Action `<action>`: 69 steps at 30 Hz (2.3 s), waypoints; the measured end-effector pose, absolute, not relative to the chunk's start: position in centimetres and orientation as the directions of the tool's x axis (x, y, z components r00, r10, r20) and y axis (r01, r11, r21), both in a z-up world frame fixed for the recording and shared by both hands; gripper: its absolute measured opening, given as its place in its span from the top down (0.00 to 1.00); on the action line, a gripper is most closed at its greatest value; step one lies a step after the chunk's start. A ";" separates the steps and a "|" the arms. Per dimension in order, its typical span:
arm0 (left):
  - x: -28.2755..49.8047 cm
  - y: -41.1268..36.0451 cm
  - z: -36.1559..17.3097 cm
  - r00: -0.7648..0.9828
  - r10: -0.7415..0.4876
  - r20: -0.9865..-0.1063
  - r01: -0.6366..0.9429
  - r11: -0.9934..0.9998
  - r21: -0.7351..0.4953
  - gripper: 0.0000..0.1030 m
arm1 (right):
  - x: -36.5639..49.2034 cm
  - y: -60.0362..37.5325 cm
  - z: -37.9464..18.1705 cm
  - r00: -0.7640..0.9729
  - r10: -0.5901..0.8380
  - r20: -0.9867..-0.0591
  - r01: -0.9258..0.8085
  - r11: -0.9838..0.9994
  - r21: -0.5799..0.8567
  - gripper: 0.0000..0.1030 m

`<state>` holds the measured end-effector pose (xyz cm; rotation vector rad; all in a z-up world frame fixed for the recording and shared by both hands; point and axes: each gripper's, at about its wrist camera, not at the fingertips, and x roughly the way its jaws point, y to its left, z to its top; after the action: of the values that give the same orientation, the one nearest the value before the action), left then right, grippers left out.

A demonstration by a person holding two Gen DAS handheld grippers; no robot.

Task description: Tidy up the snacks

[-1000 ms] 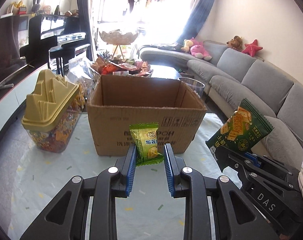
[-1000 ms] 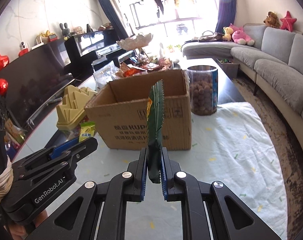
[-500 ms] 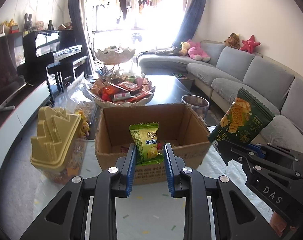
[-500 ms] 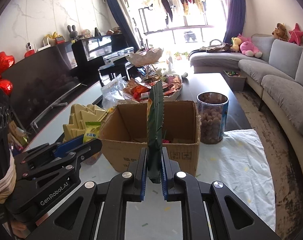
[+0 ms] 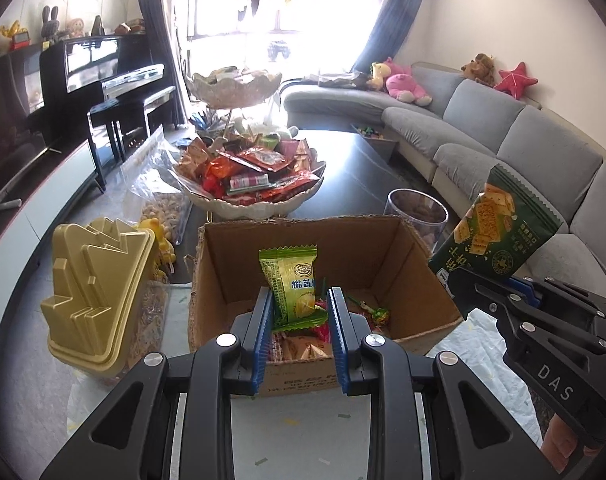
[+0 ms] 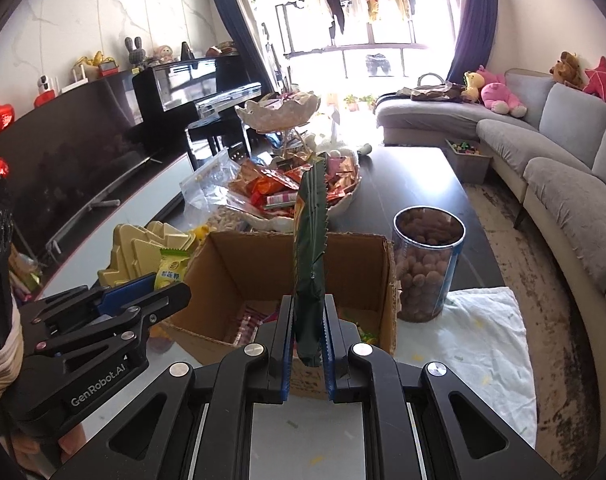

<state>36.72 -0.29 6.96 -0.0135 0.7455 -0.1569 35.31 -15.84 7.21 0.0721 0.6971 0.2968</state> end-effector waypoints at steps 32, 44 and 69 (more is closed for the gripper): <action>27.1 1.1 10.4 0.862 0.059 -0.503 -0.019 0.996 0.085 0.11 | 29.5 -16.8 8.8 0.820 0.167 -0.547 -0.163 0.985 0.057 0.25; 18.7 0.6 9.5 0.902 0.072 -0.426 -0.034 0.995 0.096 0.00 | 20.5 -17.5 9.5 0.896 0.110 -0.429 -0.124 0.992 -0.005 0.11; 11.4 0.0 9.3 0.919 0.045 -0.392 -0.022 0.998 0.063 0.00 | 13.6 -19.2 6.9 0.881 0.122 -0.457 -0.109 0.993 0.054 0.10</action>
<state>11.39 0.03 9.29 0.0580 0.4039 0.0346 13.57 -19.22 6.93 0.0268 0.4781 0.1202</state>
